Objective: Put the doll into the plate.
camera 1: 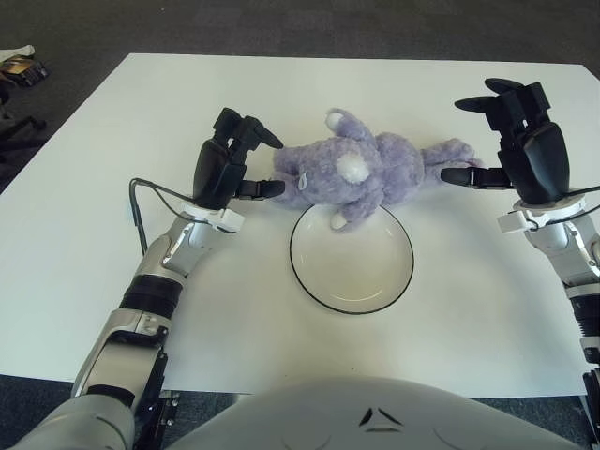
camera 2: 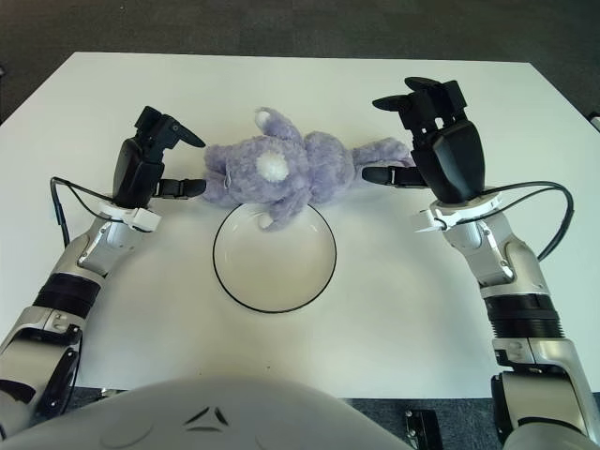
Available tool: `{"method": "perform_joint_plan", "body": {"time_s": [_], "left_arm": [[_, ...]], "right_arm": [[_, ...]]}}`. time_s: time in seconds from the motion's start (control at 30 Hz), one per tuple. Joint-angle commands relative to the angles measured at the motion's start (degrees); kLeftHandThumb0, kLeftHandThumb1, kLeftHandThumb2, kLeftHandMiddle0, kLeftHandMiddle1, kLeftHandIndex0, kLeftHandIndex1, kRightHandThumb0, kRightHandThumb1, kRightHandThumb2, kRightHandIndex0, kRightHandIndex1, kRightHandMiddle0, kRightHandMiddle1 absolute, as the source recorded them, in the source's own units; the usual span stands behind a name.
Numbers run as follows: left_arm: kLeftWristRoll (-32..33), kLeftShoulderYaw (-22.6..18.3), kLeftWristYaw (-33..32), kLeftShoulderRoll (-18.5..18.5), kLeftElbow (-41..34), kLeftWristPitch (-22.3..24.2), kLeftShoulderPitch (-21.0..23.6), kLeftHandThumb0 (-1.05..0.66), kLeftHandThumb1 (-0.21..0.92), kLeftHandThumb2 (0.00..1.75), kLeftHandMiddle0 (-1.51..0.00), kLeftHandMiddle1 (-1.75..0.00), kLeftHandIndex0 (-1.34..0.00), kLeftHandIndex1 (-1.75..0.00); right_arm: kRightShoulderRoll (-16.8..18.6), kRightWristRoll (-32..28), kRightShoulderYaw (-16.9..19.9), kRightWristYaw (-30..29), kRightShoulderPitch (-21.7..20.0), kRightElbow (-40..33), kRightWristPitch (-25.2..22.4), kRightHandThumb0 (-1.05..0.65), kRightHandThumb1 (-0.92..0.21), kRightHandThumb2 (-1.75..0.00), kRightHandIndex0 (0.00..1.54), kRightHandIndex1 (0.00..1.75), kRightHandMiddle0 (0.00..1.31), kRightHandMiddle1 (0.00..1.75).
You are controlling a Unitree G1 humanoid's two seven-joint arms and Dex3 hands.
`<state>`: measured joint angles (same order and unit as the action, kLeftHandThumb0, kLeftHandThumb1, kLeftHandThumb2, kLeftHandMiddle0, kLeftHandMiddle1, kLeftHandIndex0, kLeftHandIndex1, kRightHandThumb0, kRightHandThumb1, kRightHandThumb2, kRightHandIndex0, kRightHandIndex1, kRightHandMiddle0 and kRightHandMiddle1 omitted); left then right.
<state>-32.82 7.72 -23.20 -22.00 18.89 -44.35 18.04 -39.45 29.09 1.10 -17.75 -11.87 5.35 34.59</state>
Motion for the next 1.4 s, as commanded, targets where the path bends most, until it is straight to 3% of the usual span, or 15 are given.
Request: {"method": "perform_joint_plan", "body": {"time_s": [0.0,0.03,0.1,0.27,0.53,0.63,0.87,1.1,1.37], "left_arm": [[6.35,0.17,9.44,-2.03,-3.67,3.96,0.54,-0.4,0.55,1.0,0.0,-1.73,-0.43,-1.73],[7.93,0.08,11.99,-2.43,-4.77,5.14,0.46,-0.42,0.39,1.09,0.0,-1.69,-0.27,-1.72],[10.59,0.04,16.72,-3.16,-6.75,7.52,0.17,-0.45,0.2,1.23,0.0,-1.62,-0.11,-1.69],[14.98,-0.41,24.8,-4.31,-11.26,12.47,-0.49,-0.47,0.07,1.3,0.0,-1.53,-0.02,-1.61],[18.42,-0.78,33.36,-4.91,-16.44,20.41,-0.45,-0.47,0.05,1.28,0.0,-1.44,0.0,-1.42],[18.6,-0.62,35.04,-4.84,-16.78,21.94,0.17,-0.48,0.06,1.27,0.0,-1.45,0.0,-1.39],[19.04,-0.12,39.01,-4.76,-15.69,23.79,2.46,-0.51,0.06,1.24,0.0,-1.4,0.0,-1.28],[20.15,0.21,43.89,-4.87,-16.25,27.86,4.21,-0.49,0.04,1.22,0.0,-1.42,0.0,-1.15],[19.7,1.14,49.59,-6.6,-16.1,31.84,6.62,-0.6,0.08,1.14,0.0,-1.28,0.0,-0.95]], "right_arm": [[-0.08,-4.75,0.64,6.31,0.04,-2.2,-2.4,-0.98,-0.49,-0.77,0.0,0.52,0.0,0.65],[-0.12,-5.52,0.75,7.66,-0.18,-2.4,-2.88,-0.97,-0.49,-0.78,0.0,0.51,0.0,0.61],[-0.22,-7.3,0.76,10.81,-0.67,-2.85,-4.37,-0.97,-0.49,-0.78,0.0,0.5,0.0,0.56],[-0.32,-9.26,0.83,16.99,-1.52,-4.24,-8.31,-0.98,-0.49,-0.78,0.0,0.59,0.0,0.58],[1.01,-10.67,-0.06,23.16,-4.68,-3.8,-12.03,-0.99,-0.5,-0.77,0.0,0.79,0.0,0.72],[1.85,-10.82,-0.86,24.59,-6.25,-2.83,-12.57,-0.96,-0.44,-0.8,0.0,0.86,0.0,0.82],[1.77,-9.32,-3.27,30.05,-9.48,-4.21,-15.84,-0.74,-0.16,-1.04,0.0,0.9,0.0,1.04],[1.22,-13.66,-3.4,38.26,-11.88,-5.59,-20.34,-0.58,-0.04,-1.15,0.0,0.83,0.0,1.03],[2.0,-13.13,-4.77,41.89,-13.87,-4.86,-21.85,-0.62,-0.06,-1.14,0.0,0.78,0.0,0.93]]}}
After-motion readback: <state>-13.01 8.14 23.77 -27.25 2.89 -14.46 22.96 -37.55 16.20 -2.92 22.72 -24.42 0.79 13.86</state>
